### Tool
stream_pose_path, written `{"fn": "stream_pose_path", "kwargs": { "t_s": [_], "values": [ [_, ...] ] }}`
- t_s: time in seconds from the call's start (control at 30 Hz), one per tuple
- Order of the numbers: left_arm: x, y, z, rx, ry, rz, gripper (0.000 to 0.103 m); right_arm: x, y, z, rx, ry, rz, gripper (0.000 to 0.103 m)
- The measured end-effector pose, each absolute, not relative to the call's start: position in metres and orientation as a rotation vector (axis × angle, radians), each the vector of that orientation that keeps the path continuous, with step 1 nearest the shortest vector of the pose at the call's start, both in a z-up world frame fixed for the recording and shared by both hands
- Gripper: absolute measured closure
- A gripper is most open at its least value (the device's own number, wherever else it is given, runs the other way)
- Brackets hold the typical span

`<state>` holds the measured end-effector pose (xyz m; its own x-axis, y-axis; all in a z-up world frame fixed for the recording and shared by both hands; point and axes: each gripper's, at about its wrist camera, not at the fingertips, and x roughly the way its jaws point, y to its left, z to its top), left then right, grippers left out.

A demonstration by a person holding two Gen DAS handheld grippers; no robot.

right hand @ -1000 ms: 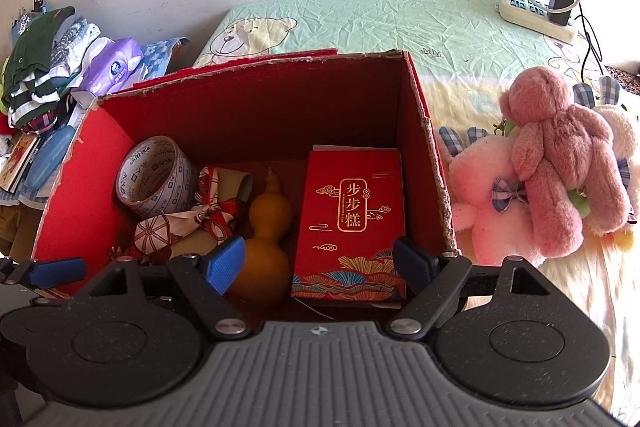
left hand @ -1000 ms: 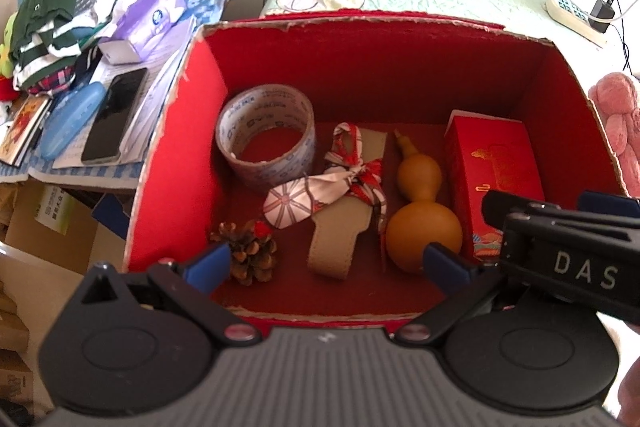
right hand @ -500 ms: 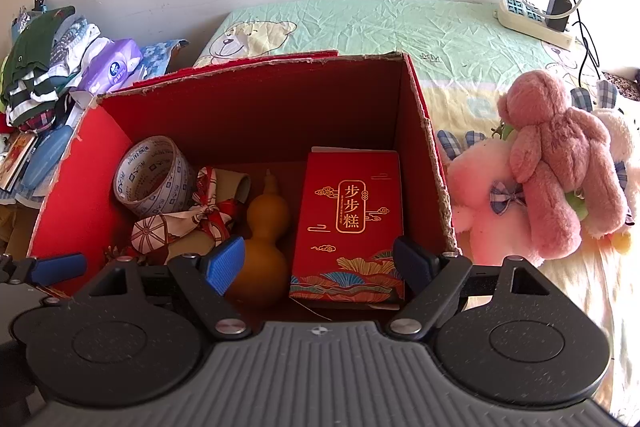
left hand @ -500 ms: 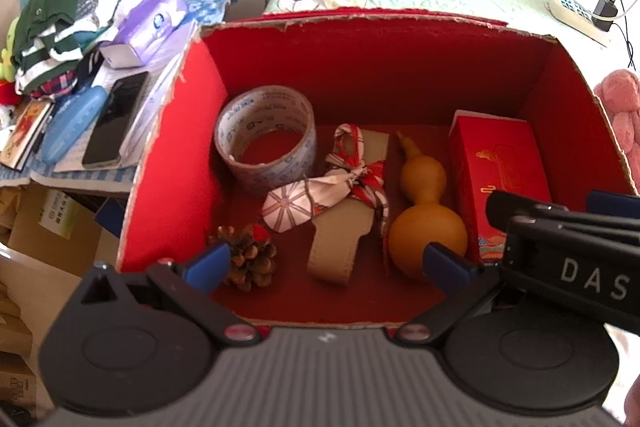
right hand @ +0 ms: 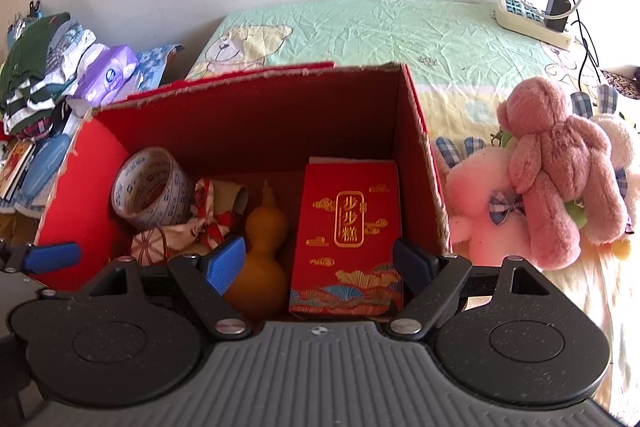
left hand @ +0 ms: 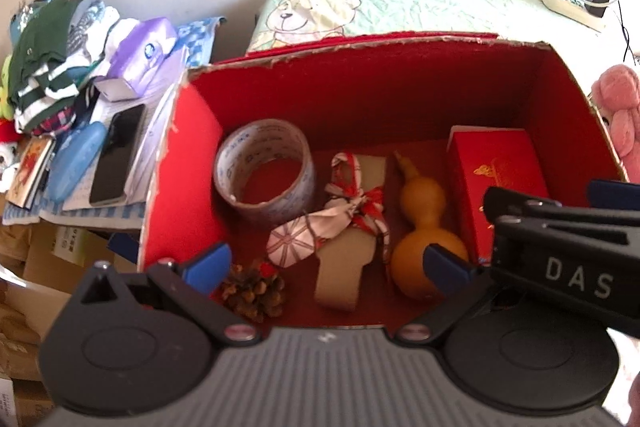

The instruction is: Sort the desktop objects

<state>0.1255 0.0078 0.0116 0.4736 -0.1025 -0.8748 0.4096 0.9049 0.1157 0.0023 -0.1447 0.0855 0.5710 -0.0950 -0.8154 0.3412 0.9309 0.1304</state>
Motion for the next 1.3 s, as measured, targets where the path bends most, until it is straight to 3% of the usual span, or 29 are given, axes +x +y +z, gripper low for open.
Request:
{"fn": "stream_pose_path", "kwargs": {
  "t_s": [1.3],
  "values": [
    [0.118, 0.023, 0.008, 0.284, 1.032, -0.321, 0.001, -0.004, -0.142, 0.085, 0.286, 0.93, -0.265, 0.02]
  ]
}}
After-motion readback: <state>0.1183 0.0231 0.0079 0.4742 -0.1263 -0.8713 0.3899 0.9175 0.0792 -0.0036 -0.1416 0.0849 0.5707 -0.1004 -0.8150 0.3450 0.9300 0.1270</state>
